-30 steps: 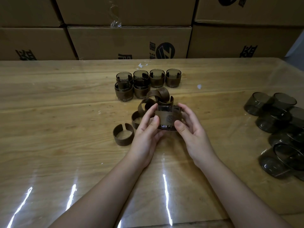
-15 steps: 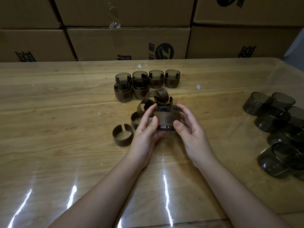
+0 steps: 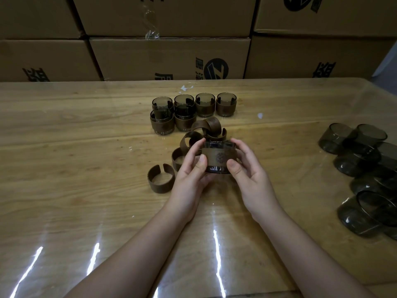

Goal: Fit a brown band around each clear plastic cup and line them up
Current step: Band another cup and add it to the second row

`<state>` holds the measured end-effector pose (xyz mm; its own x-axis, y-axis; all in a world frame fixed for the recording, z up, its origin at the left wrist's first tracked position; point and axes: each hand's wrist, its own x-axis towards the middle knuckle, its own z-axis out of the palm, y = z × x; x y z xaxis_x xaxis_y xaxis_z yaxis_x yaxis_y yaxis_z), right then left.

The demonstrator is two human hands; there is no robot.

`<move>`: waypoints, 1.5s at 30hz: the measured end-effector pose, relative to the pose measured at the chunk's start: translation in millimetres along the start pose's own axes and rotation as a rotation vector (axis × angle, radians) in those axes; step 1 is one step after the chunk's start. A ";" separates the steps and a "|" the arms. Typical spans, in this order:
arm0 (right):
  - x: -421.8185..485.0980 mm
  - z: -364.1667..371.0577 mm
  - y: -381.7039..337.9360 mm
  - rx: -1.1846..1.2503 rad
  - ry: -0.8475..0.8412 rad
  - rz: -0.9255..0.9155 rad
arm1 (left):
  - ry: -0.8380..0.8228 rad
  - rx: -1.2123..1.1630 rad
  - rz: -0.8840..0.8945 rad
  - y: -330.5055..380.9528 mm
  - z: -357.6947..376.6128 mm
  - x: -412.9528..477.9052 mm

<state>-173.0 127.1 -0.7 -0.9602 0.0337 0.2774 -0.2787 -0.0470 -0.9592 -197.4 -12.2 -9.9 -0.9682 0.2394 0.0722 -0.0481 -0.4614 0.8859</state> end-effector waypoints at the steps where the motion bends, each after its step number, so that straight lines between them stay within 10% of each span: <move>1: 0.2 0.1 0.3 -0.003 0.002 -0.003 | 0.000 0.003 0.002 0.0 0.2 -0.2; 32: 1.0 3.1 2.3 -0.011 0.193 0.082 | 0.106 0.096 -0.039 -3.5 8.2 2.4; 45: -2.0 4.6 15.0 -0.090 0.025 -0.070 | 0.077 0.120 0.045 2.1 8.0 -3.4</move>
<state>-175.4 121.7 -15.4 -0.9372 0.0589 0.3437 -0.3413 0.0463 -0.9388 -192.3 -7.2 -4.6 -0.9850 0.1520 0.0819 0.0214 -0.3634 0.9314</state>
